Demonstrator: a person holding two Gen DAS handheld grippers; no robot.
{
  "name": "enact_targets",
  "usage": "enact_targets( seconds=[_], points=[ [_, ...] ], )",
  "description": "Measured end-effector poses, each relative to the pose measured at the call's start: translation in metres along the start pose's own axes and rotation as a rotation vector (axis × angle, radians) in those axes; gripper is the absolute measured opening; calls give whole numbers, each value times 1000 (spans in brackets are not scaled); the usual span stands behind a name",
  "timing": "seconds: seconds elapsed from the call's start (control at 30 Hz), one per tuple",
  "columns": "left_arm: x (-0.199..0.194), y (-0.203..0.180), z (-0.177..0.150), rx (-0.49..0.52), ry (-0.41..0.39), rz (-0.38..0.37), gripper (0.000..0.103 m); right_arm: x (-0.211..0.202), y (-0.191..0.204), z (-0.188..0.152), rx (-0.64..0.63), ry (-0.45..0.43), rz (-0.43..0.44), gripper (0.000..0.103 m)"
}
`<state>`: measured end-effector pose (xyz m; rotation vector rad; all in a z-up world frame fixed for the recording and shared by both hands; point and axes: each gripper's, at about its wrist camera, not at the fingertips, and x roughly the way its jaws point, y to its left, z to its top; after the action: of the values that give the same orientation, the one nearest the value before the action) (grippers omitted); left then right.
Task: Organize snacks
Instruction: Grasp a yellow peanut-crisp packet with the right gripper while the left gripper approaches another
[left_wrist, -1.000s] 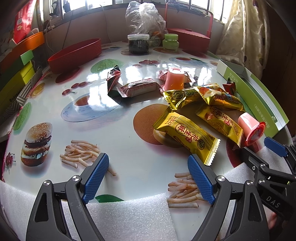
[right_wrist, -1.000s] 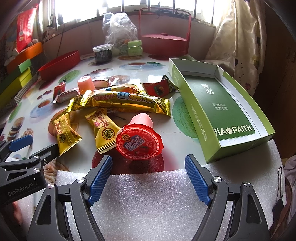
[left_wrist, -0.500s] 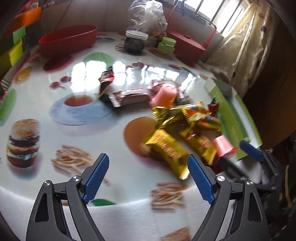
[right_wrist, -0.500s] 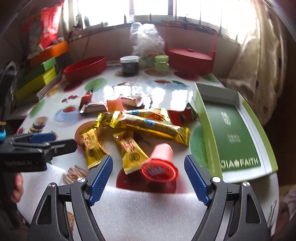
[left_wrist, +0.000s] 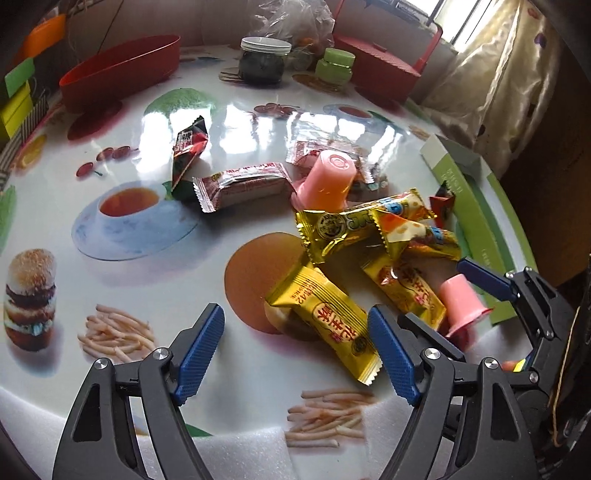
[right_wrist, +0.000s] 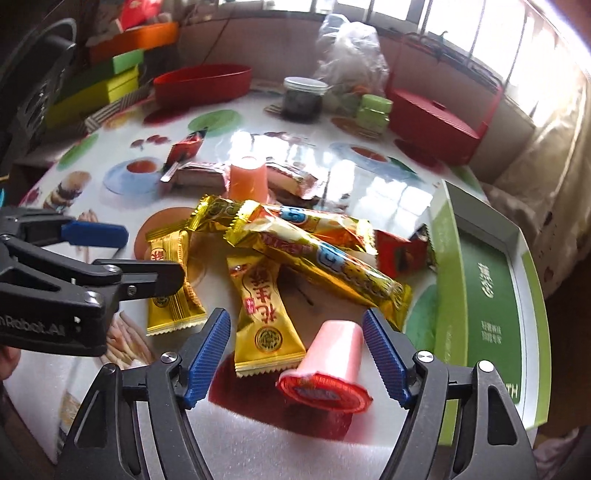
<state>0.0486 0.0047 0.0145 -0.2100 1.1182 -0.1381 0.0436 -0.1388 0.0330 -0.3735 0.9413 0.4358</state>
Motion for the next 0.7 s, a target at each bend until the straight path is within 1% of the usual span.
enact_targets(
  seconds=[0.07,0.2,0.27,0.37,0.43,0.5,0.57,0.6,0.63,0.67,0.7],
  points=[
    [0,1,1,0,3,2,80,5,1,2,-12,9,-6,72],
    [2,1,4,-3,-1,8,80,9,3,2,-15,10,9,68],
    [3,1,5,-5,-4,10,80,9,3,3,-10,5,21,62],
    [2,2,5,-4,-11,5,73,9,4,3,-3,0,33,57],
    [1,3,5,-13,-15,-5,66,9,5,3,-2,-4,32,55],
    [1,5,5,-16,-17,-12,64,8,5,3,5,-10,34,54],
    [0,5,4,-13,-19,-17,61,7,3,3,16,-17,36,50],
    [0,5,4,-11,-20,-25,57,6,3,3,23,-23,38,48],
    [-1,5,4,-8,-19,-31,54,4,2,3,30,-30,41,42],
    [-2,4,4,-1,-21,-31,53,2,2,3,37,-40,47,32],
    [-2,3,4,5,-21,-28,52,0,2,4,43,-45,53,30]
  ],
)
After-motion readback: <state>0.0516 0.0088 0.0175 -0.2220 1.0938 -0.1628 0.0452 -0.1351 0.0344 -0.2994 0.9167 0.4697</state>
